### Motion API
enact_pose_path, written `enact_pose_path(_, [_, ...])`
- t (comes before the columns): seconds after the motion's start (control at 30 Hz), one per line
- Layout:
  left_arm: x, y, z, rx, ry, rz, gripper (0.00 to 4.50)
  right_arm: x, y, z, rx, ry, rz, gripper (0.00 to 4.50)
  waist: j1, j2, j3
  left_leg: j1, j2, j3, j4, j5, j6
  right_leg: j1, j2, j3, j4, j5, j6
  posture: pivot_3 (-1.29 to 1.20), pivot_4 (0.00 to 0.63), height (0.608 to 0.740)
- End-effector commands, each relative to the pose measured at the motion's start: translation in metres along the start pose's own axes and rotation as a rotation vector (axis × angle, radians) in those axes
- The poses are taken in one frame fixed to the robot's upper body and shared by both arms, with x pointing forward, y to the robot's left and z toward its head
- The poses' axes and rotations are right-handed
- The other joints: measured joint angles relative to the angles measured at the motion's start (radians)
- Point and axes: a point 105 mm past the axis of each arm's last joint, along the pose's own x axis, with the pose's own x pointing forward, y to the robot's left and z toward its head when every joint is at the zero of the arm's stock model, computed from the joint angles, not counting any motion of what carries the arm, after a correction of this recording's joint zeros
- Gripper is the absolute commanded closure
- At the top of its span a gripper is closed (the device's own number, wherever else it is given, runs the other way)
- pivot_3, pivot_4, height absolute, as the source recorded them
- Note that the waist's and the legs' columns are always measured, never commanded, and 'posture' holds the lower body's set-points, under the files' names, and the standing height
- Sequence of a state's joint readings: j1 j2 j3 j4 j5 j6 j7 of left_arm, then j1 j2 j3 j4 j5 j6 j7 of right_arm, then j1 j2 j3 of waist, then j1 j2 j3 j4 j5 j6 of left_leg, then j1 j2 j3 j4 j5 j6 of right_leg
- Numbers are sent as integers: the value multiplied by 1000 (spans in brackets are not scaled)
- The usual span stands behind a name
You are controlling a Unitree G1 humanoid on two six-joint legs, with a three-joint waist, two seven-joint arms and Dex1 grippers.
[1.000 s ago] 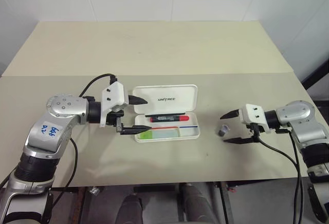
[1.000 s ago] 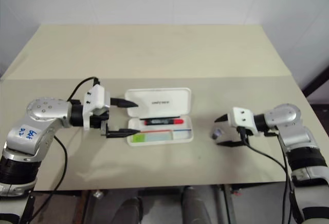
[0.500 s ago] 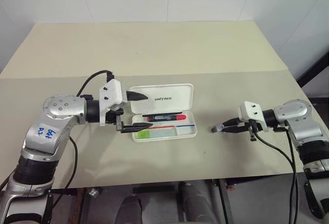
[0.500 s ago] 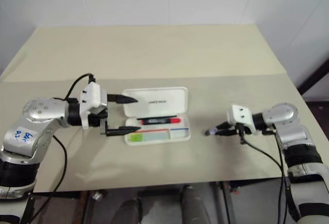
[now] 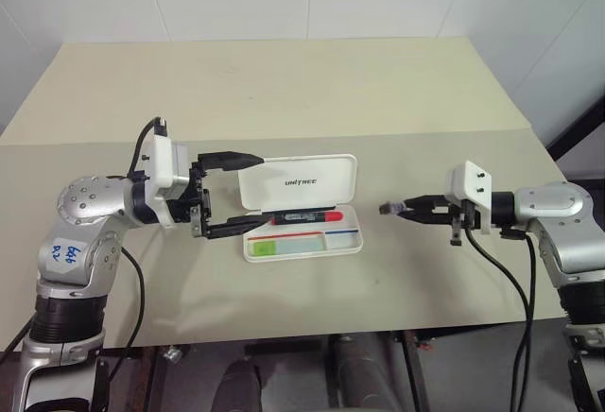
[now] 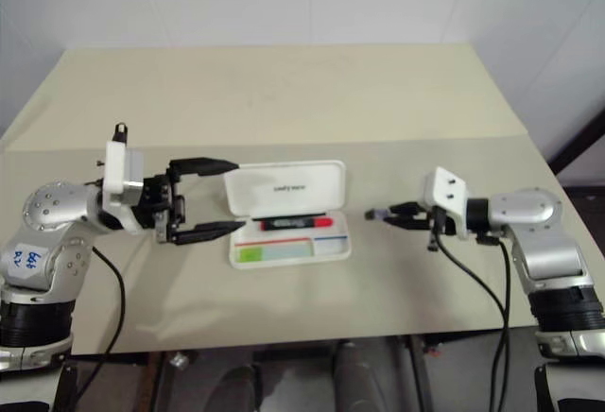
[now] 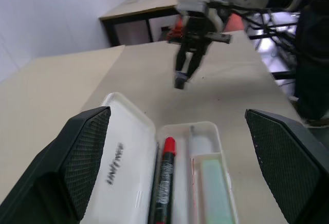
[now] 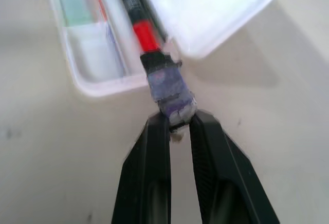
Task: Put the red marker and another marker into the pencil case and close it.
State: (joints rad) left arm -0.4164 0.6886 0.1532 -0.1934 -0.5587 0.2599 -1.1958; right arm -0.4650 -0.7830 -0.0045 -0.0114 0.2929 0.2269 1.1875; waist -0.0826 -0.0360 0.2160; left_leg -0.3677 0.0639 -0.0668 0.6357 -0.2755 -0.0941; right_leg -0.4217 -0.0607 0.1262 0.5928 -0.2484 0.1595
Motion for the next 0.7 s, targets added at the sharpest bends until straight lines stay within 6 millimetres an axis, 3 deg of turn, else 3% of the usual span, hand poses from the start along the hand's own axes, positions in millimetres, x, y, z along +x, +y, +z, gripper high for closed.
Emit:
enact_pose_path(0.03, [-16, -6, -5, -5, 20, -41, 0, 12, 15, 27, 22, -80, -18, 4238, 1, 0, 0, 0, 0, 0, 0, 0, 0, 0, 0, 0, 0, 0, 0, 0, 150, 740])
enact_pose_path(0.1, [-27, -11, -17, -16, 84, -65, 0, 25, 32, 32, 26, -90, 11, 4238, 2, 0, 0, -1, 0, 0, 0, 0, 0, -1, 0, 0, 0, -1, -2, 0, 150, 740])
enact_pose_path(0.17, [-33, -11, -22, -25, 114, -70, 0, 33, 41, 32, 40, -91, 21, 4238, 3, 0, 0, -2, 0, 0, -1, 0, 0, -2, 0, 0, -1, -8, -15, 0, 150, 740])
enact_pose_path(0.3, [-41, -7, -27, -18, 132, -62, 0, 47, 54, 22, 56, -54, 40, 4238, 12, -1, 0, -3, 0, 0, 0, 0, 0, -2, 0, 0, -1, -9, -16, 0, 150, 740])
enact_pose_path(0.7, [-45, -3, -29, -3, 149, -45, 0, 46, 50, 3, -12, 34, 85, 4238, 24, -1, 0, -2, 0, 0, -1, 0, 0, -3, 0, 0, -1, -9, -16, 0, 150, 740])
